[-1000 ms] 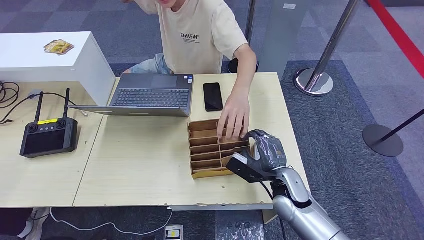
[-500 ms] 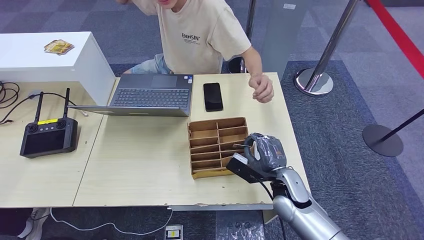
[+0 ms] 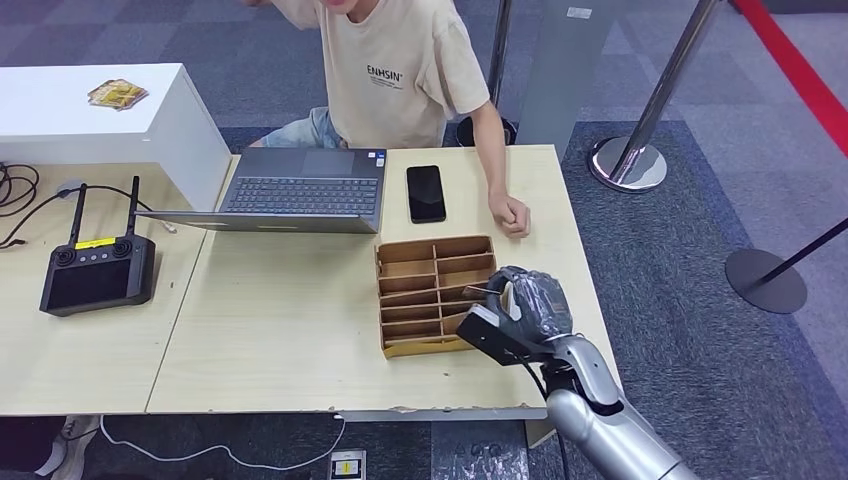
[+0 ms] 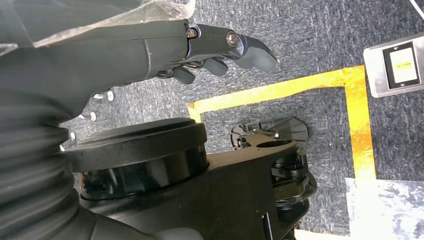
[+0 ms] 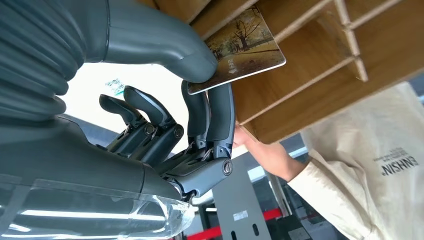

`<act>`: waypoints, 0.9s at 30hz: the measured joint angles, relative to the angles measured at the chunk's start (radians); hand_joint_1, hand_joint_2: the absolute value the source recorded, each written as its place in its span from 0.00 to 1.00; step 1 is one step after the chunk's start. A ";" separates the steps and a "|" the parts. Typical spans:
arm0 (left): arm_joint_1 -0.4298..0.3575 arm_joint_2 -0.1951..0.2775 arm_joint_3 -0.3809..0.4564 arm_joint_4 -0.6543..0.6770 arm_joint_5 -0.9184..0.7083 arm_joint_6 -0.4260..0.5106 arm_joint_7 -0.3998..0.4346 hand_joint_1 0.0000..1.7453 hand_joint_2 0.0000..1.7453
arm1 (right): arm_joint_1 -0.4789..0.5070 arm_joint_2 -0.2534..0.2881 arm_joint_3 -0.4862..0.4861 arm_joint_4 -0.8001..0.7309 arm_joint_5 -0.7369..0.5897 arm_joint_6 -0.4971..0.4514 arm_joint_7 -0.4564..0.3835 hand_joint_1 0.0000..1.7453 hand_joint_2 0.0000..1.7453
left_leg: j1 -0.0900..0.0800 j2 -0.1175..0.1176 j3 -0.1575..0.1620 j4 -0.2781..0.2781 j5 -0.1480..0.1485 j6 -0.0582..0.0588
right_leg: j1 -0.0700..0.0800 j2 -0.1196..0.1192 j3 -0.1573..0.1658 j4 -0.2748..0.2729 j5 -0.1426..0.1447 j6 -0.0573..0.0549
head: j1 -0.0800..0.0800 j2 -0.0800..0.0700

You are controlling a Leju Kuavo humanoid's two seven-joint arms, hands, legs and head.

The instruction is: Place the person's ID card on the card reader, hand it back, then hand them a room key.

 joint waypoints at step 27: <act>0.000 0.001 -0.034 0.001 -0.038 -0.057 -0.080 0.00 1.00 | -0.177 -0.021 -0.120 -0.404 -0.808 0.167 -0.248 1.00 1.00 | 0.000 0.000 0.000 0.000 0.000 0.000 | 0.000 0.000 0.000 0.000 0.000 0.000 | 0.000 0.000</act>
